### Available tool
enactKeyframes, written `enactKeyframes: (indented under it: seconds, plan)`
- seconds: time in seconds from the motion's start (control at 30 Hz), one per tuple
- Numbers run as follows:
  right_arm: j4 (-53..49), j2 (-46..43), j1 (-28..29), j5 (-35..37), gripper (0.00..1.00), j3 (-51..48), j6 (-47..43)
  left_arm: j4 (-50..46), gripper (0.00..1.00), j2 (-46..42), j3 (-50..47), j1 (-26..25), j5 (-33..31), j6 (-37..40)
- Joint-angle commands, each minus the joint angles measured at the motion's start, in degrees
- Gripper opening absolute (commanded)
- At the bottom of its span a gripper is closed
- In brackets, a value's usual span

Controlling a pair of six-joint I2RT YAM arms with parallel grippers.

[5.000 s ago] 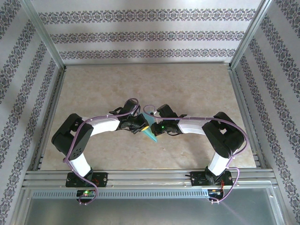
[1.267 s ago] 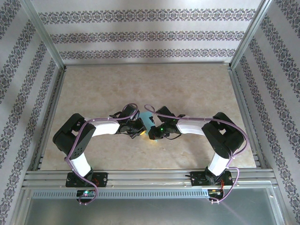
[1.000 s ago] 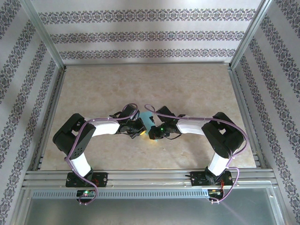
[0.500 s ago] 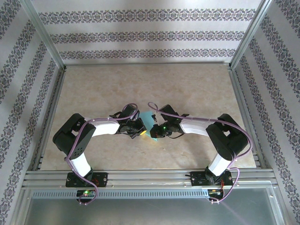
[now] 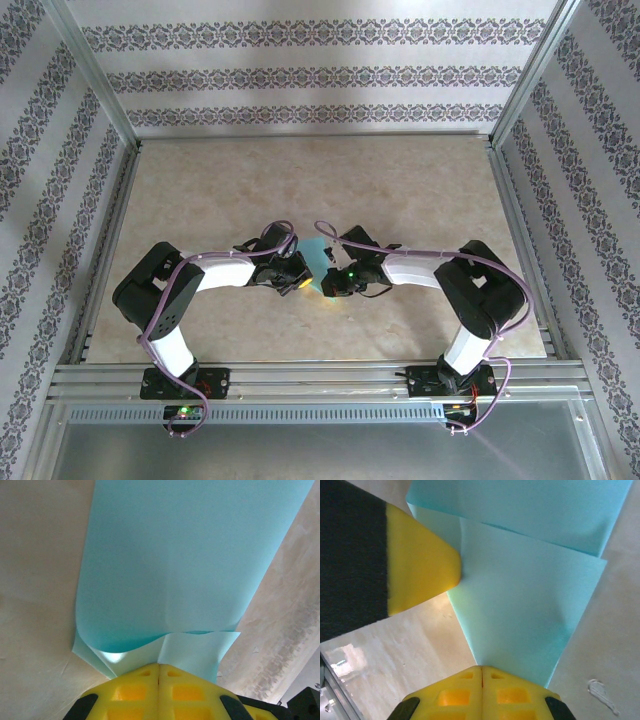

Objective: Fold a paper plane with a square sheet of paper (pick it up from the middle)
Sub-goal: Third fold the triangle at the center of the table.

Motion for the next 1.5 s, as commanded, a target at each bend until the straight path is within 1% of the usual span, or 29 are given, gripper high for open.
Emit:
enactKeyframes:
  seconds: [0.0, 0.2, 0.27, 0.4, 0.53, 0.67, 0.87, 1.1, 1.2, 1.47]
  plan:
    - [-1.7, 1.2, -0.4, 1.2, 0.04, -0.1, -1.2, -3.4, 0.04, 1.7, -2.0, -0.6, -2.7, -1.3]
    - [-2.1, 1.8, -0.4, 1.7, 0.04, -0.1, -1.2, -3.6, 0.04, 1.0, -1.4, -0.4, -2.8, -0.2]
    - [-2.5, 1.9, -0.4, 2.0, 0.04, -0.1, -1.2, -2.9, 0.05, -0.1, -0.9, -0.2, -2.8, 1.5]
    - [-3.5, 2.1, -0.4, 2.3, 0.04, 0.1, -1.0, -0.7, 0.12, -4.1, 1.0, -0.2, -2.3, 7.2]
    - [-4.0, 2.1, -0.3, 2.3, 0.04, 0.5, -0.6, 2.4, 0.15, -6.9, 0.6, -1.0, -1.4, 10.4]
    - [-4.3, 2.2, -0.4, 2.4, 0.03, 0.6, -0.2, 5.0, 0.14, -6.4, -0.5, -2.7, -0.9, 11.1]
    - [-4.6, 2.2, -0.2, 2.5, 0.03, 0.7, 0.1, 5.1, 0.1, -2.9, -0.1, -4.0, -0.9, 10.7]
    - [-5.3, 2.3, -0.2, 2.6, 0.03, 1.0, 0.2, 4.6, 0.09, -0.5, -0.2, -4.9, -0.4, 10.7]
    - [-5.5, 2.4, -0.2, 2.8, 0.03, 1.1, 0.3, 4.2, 0.09, -0.3, -0.9, -4.9, -1.0, 10.8]
    - [-7.1, 3.0, -0.2, 3.9, 0.03, 1.3, 0.7, 1.5, 0.08, -0.3, -1.9, -3.8, -5.4, 12.1]
